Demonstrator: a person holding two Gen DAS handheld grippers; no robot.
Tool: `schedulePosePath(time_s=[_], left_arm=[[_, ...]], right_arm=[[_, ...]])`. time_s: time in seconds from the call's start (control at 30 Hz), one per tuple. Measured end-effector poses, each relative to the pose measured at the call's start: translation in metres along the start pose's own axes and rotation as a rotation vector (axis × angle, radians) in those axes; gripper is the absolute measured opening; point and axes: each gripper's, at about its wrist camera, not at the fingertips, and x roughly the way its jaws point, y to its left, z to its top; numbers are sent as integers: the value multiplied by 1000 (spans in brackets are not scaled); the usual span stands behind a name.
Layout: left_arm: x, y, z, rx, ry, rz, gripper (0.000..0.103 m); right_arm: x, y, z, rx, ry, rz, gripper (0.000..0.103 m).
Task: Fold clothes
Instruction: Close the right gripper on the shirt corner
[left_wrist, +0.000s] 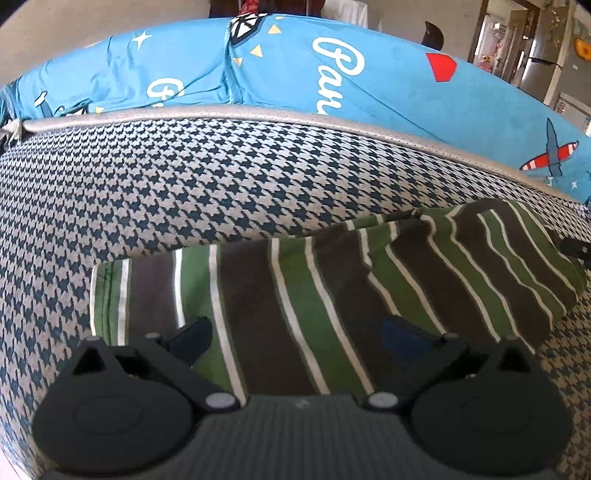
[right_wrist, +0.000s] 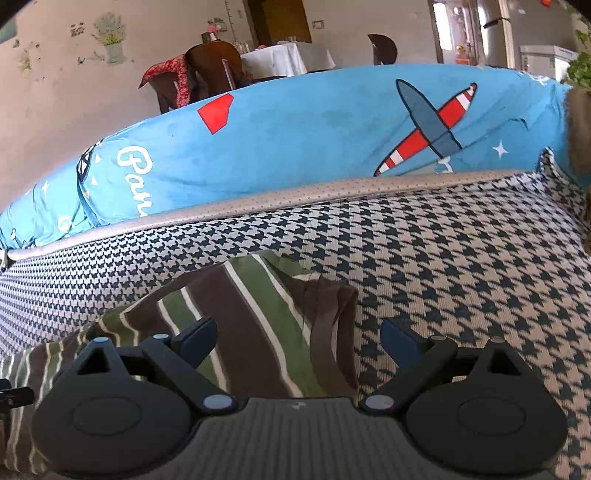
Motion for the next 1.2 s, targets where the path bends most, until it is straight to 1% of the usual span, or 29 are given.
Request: schedulePosePath(time_s=[0.1,0.2,0.37,0.47,0.6,0.73,0.87,0.9,0.93,0.97,1.03,1.07,1.1,1.13,1.2], left_arm=[[1,-3,-2,17,-7,8,103],[0,-5,-2,24,0,-2,103],[1,-6,-4,28,12,-1,103],[3,-7,-3,29,17,-8,103],[5,-9,-4,31,27,-17,103],[7,-12,-5,35,37,-24,103],[7,-15,-6,49,36,-25,103],[7,-16,-7,53,36,-25,103],[8,-16,-7,56,36,-24,103],[8,-16,-7,58,37,-23,103],[9,-17,-8,61,39,-20,103],[9,-17,-8,62,40,-19,103],[9,-17,-8,62,40,-17,103],[10,-18,-8,64,40,-16,103],[10,-18,-8,66,37,-10,103]], right_arm=[[8,-4,1,-17,4,-11,96],[15,-9,0,-14,12,-15,96],[30,-16,1,-2,28,-2,96],[39,-17,-1,-16,43,-5,95],[44,-16,-2,-39,30,-7,94],[48,-16,-3,-58,13,-5,80],[50,-13,-2,-66,6,13,69],[50,-13,-2,-68,4,17,64],[51,-12,-2,-70,3,20,55],[51,-12,-2,-71,1,23,53],[51,-12,-2,-69,-1,30,43],[52,-12,-2,-69,0,37,40],[52,-11,-1,-69,2,44,33],[52,-11,-1,-69,3,49,29],[52,-8,0,-73,5,52,23]])
